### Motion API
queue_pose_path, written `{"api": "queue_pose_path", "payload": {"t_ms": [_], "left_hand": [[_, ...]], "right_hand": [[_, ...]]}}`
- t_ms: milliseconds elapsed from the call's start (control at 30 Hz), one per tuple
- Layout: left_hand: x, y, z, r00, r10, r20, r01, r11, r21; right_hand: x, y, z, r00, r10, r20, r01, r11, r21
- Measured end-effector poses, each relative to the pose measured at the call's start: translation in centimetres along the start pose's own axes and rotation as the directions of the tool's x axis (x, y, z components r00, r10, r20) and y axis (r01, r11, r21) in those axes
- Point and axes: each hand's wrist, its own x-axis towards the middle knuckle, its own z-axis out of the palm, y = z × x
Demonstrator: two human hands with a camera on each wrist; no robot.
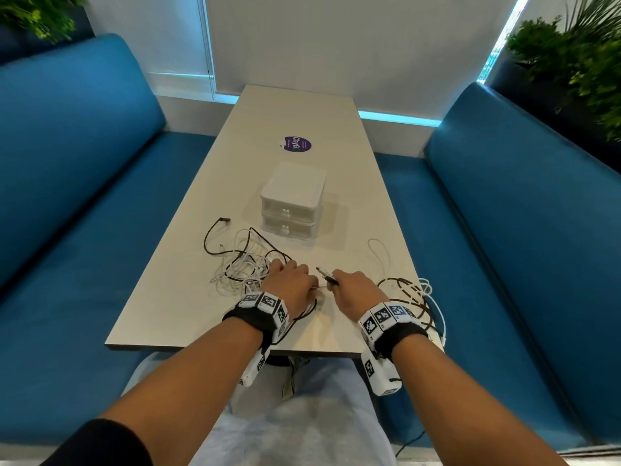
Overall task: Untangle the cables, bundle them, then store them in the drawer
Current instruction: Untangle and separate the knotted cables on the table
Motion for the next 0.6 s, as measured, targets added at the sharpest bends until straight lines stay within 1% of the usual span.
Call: {"api": "queue_pose_path", "payload": {"t_ms": [100, 200, 267, 367, 433, 533, 600], "left_hand": [[-0.2, -0.5, -0.1, 1.000, -0.005, -0.022, 0.006, 0.999, 0.046], [-0.5, -2.2, -0.2, 1.000, -0.029, -0.002, 0.029, 0.998, 0.064], [-0.7, -2.8, -0.2, 1.000, -0.030, -0.003, 0.031, 0.998, 0.062], [-0.9, -2.4, -0.2, 1.000, -0.021, -0.010, 0.022, 0.996, 0.084], [-0.8, -2.0, -0.2, 1.000, -0.027, -0.006, 0.028, 0.993, 0.117], [-0.6, -1.7, -0.1, 1.000, -0.030, 0.004, 0.029, 0.988, 0.151], [-0.5, -1.2, 0.0, 0.999, -0.032, 0.013, 0.029, 0.989, 0.148]], "right_hand": [[0.2, 1.1, -0.8, 0.997, 0.062, -0.034, -0.064, 0.997, -0.040], [-0.1, 3.8, -1.9, 0.978, 0.202, -0.052, -0.205, 0.977, -0.059], [-0.6, 5.1, -2.3, 0.961, 0.271, -0.059, -0.276, 0.958, -0.078], [-0.9, 4.6, -2.0, 0.952, 0.296, -0.079, -0.301, 0.951, -0.062], [-0.7, 3.1, -1.6, 0.960, 0.258, -0.111, -0.261, 0.965, -0.012], [-0.7, 0.4, -1.0, 0.988, 0.101, -0.120, -0.094, 0.994, 0.061], [-0.7, -1.3, -0.5, 0.996, 0.013, -0.085, -0.007, 0.997, 0.072]]}}
